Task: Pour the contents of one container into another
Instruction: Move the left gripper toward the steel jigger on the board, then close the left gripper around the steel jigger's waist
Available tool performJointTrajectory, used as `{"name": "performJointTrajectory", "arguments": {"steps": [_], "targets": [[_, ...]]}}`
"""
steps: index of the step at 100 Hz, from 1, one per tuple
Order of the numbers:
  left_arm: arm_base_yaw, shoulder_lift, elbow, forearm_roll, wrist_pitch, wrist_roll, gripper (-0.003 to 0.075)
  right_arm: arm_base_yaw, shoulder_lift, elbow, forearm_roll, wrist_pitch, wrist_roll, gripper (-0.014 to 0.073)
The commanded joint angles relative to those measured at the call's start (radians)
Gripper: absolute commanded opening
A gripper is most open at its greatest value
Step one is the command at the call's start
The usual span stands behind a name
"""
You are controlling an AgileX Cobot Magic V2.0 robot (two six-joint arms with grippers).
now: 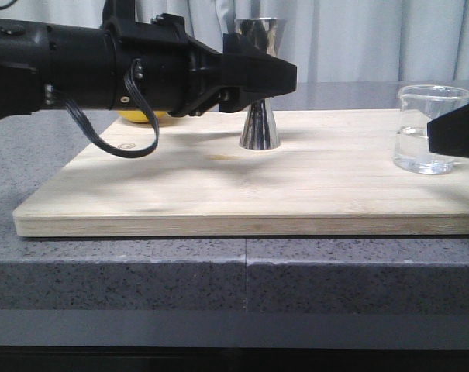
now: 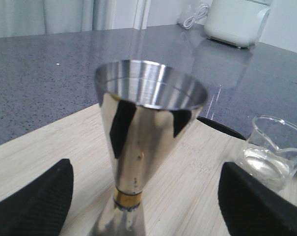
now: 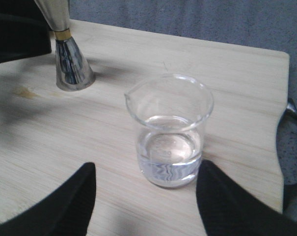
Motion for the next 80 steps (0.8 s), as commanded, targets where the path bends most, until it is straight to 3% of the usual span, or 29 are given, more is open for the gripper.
{"name": "performJointTrajectory", "arguments": {"steps": [1, 41, 58, 80], "targets": [[0.001, -0.022, -0.041, -0.025, -0.073, -0.016, 0.0562, 0.000, 0.004, -0.025, -0.010, -0.099, -0.002, 0.0408], [0.001, -0.008, -0.054, -0.002, -0.049, -0.016, 0.0561, 0.000, 0.006, -0.025, -0.010, -0.127, -0.002, 0.0408], [-0.001, -0.008, -0.054, 0.003, -0.049, -0.016, 0.0499, 0.000, 0.006, -0.025, -0.010, -0.127, -0.002, 0.0408], [-0.001, -0.008, -0.054, 0.001, -0.049, -0.016, 0.0496, 0.000, 0.006, -0.025, -0.010, -0.127, -0.002, 0.0408]]}}
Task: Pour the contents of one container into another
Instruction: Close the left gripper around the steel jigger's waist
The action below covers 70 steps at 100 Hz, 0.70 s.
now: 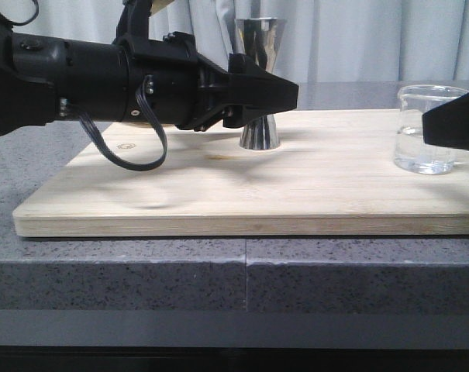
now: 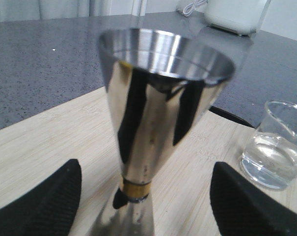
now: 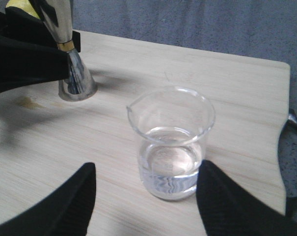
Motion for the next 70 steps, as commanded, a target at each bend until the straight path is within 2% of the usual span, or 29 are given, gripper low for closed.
{"name": "performJointTrajectory", "arguments": {"steps": [1, 70], "targets": [[-0.001, -0.042, -0.032, -0.029, -0.059, -0.008, 0.0496, 0.000, -0.004, -0.025, -0.008, -0.085, -0.002, 0.0408], [-0.001, 0.001, -0.059, -0.045, -0.059, -0.002, 0.0496, 0.000, -0.004, -0.025, -0.008, -0.085, -0.002, 0.0408]]}}
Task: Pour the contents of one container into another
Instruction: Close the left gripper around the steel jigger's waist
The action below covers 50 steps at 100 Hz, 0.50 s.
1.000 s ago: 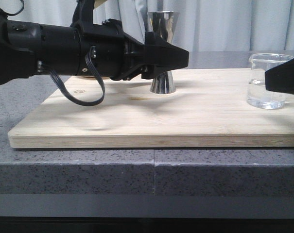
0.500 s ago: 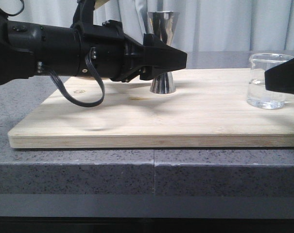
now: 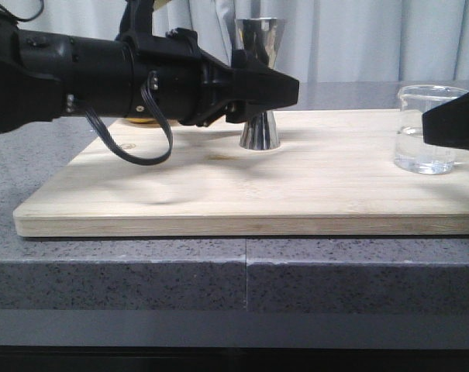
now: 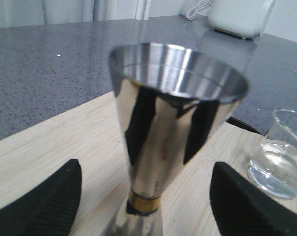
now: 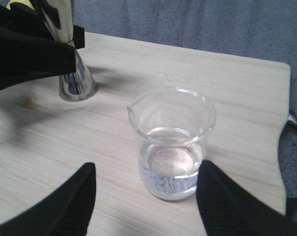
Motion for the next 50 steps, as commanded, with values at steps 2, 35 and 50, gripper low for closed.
{"name": "performJointTrajectory", "arguments": {"steps": [2, 35, 50], "targets": [[-0.001, -0.016, -0.032, -0.037, -0.073, -0.002, 0.0496, 0.000, -0.004, -0.025, -0.006, -0.084, -0.002, 0.0408], [-0.003, -0.005, -0.036, -0.039, -0.101, 0.001, 0.0491, 0.000, -0.004, -0.025, -0.006, -0.084, -0.002, 0.0408], [-0.003, -0.005, -0.036, -0.039, -0.119, 0.001, 0.0491, 0.000, -0.004, -0.025, -0.006, -0.084, -0.002, 0.0408]]}}
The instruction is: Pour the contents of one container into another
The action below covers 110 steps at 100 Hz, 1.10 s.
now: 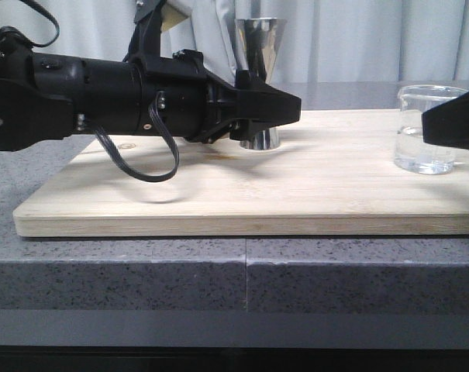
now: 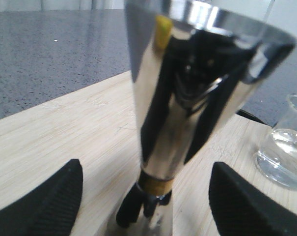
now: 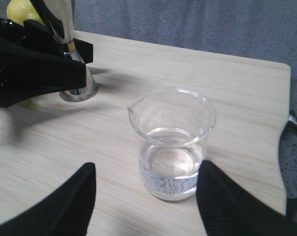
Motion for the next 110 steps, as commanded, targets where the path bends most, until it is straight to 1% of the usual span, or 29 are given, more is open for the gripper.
{"name": "performJointTrajectory", "arguments": {"steps": [1, 11, 18, 52, 71, 80, 91, 99, 110], "targets": [[-0.003, -0.050, -0.027, -0.037, -0.091, 0.001, 0.0491, 0.000, -0.004, -0.025, -0.006, -0.082, -0.002, 0.0408], [-0.003, -0.050, -0.027, -0.037, -0.106, 0.001, 0.0482, 0.000, -0.004, -0.025, -0.006, -0.082, -0.002, 0.0408], [-0.003, -0.050, -0.027, -0.037, -0.113, 0.001, 0.0448, 0.000, -0.004, -0.025, -0.006, -0.082, -0.002, 0.0408], [-0.003, -0.050, -0.027, -0.037, -0.129, 0.001, 0.0167, 0.000, -0.004, -0.025, -0.006, -0.082, -0.002, 0.0408], [-0.003, -0.050, -0.027, -0.035, -0.155, 0.001, 0.0043, 0.000, -0.004, -0.025, -0.008, -0.082, -0.002, 0.0408], [-0.003, -0.050, -0.027, -0.009, -0.155, 0.001, -0.0022, 0.000, -0.004, -0.025, -0.021, -0.082, -0.002, 0.0408], [-0.003, -0.051, -0.027, 0.021, -0.157, -0.005, -0.0021, 0.000, 0.003, -0.025, -0.034, -0.082, -0.002, 0.0408], [-0.003, -0.055, -0.027, 0.040, -0.158, -0.042, -0.0021, 0.000, 0.019, -0.025, -0.034, -0.082, -0.002, 0.0408], [-0.003, -0.069, -0.027, 0.071, -0.164, -0.072, -0.0021, 0.000, 0.056, -0.025, -0.046, -0.118, -0.002, 0.0408]]}}
